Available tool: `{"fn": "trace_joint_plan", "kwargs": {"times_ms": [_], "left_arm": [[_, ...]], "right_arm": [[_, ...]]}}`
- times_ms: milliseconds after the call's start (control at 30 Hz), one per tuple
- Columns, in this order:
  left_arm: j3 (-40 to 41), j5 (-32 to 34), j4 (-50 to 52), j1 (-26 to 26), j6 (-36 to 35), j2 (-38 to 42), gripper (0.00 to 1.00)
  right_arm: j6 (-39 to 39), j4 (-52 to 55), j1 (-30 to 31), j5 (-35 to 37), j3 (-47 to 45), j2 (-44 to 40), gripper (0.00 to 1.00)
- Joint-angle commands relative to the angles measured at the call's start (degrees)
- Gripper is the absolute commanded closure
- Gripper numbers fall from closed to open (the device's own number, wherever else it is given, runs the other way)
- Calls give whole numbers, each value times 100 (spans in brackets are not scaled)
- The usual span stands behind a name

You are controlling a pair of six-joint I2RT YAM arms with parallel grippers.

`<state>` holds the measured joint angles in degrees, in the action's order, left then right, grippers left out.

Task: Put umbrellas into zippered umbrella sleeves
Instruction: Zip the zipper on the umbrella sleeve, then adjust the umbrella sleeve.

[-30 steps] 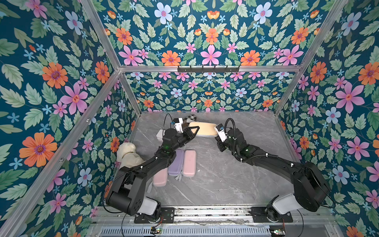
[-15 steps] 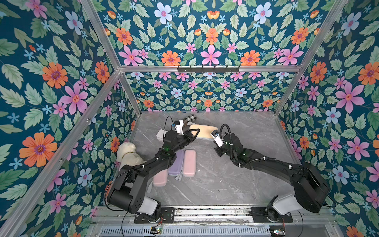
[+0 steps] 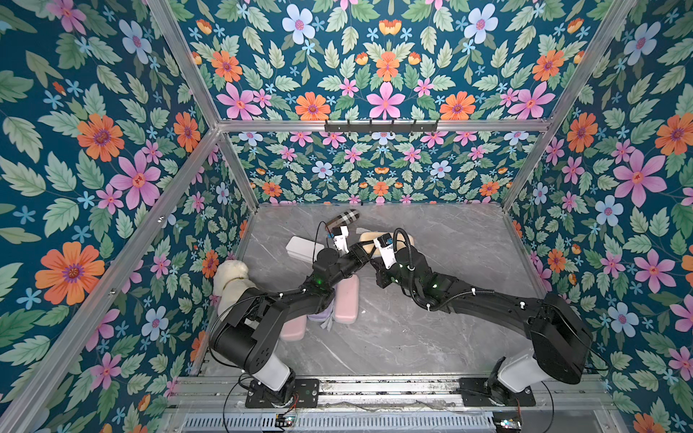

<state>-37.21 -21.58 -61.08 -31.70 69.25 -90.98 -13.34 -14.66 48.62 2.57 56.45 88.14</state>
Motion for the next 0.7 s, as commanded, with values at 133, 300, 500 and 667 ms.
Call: {"fn": "trace_joint_plan", "kwargs": {"times_ms": [133,300,500,667], "left_arm": [[467,746,-1240,247,576,53,100],[555,1152,-1756,184,860,-142,100],[429,1510,-1996,-191,1057,-371,93],[283,1625,-2100,-534,1131,-506,88]], "right_arm": [[-2142,-361,-688,-1353,-767,-671,54],[-3677,-797,-1406,-1499,-1519,-1294,32],[-5235,-2420,-1490,-1267,-1582,-822,26],[-5879,-3476,-1426,-972,-1501,-166,26]]}}
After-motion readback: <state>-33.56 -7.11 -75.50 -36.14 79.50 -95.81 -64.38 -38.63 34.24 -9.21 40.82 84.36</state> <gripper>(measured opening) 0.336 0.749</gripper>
